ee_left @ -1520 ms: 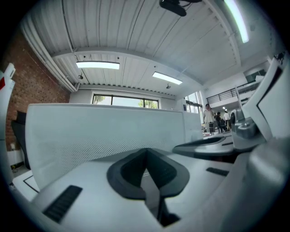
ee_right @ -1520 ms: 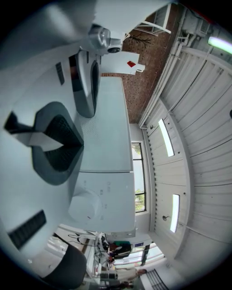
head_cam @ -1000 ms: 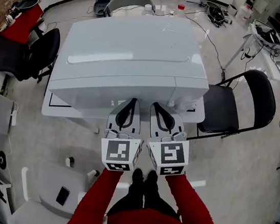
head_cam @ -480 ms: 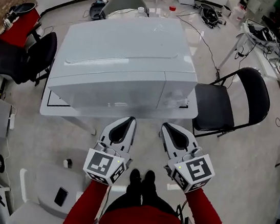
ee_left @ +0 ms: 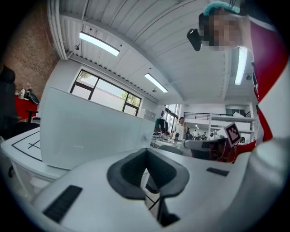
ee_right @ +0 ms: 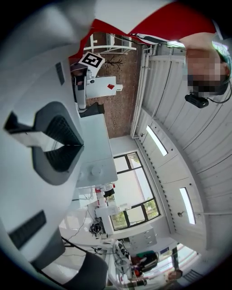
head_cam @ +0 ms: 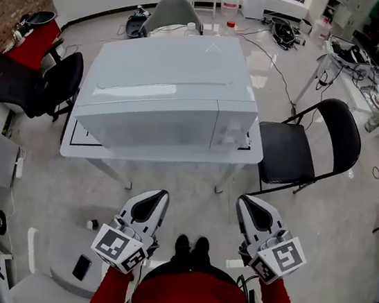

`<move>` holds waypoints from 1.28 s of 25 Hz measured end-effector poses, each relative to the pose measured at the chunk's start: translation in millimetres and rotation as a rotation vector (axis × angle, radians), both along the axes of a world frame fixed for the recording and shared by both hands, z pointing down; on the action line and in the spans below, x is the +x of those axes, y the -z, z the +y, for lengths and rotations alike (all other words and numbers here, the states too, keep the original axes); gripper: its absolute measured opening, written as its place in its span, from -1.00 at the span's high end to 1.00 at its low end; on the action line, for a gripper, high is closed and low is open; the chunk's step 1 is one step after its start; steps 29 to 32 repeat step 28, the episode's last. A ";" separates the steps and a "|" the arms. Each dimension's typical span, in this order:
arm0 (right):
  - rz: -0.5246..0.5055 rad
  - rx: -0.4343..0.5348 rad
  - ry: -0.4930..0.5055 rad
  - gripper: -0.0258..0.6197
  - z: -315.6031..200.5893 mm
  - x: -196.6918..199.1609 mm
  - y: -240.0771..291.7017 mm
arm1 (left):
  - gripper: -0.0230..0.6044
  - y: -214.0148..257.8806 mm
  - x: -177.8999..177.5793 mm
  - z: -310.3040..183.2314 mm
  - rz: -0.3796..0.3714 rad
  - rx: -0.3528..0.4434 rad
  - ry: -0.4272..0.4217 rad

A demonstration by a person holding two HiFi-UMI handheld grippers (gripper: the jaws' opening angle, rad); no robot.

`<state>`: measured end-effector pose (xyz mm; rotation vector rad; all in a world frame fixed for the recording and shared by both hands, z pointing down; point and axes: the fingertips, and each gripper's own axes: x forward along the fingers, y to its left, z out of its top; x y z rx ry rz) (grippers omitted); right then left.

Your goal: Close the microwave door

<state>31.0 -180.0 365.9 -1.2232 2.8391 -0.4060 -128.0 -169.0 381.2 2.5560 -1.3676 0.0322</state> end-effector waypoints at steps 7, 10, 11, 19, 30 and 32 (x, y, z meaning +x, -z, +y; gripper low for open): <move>-0.003 0.098 0.015 0.88 6.8 -1.6 14.7 | 0.90 8.1 2.2 7.2 0.019 0.030 0.012; 0.004 0.105 0.017 0.88 9.9 -0.7 15.7 | 0.90 10.1 5.0 9.4 0.006 0.039 0.006; 0.004 0.105 0.017 0.88 10.9 -0.2 15.1 | 0.90 10.0 5.7 10.2 0.000 0.041 0.005; 0.003 0.086 0.019 0.88 18.5 3.1 8.0 | 0.90 14.8 18.2 19.0 -0.019 0.056 -0.025; 0.004 0.092 0.017 0.88 25.7 4.9 2.3 | 0.90 11.7 24.1 25.4 -0.024 0.050 -0.041; 0.004 0.092 0.017 0.88 25.7 4.9 2.3 | 0.90 11.7 24.1 25.4 -0.024 0.050 -0.041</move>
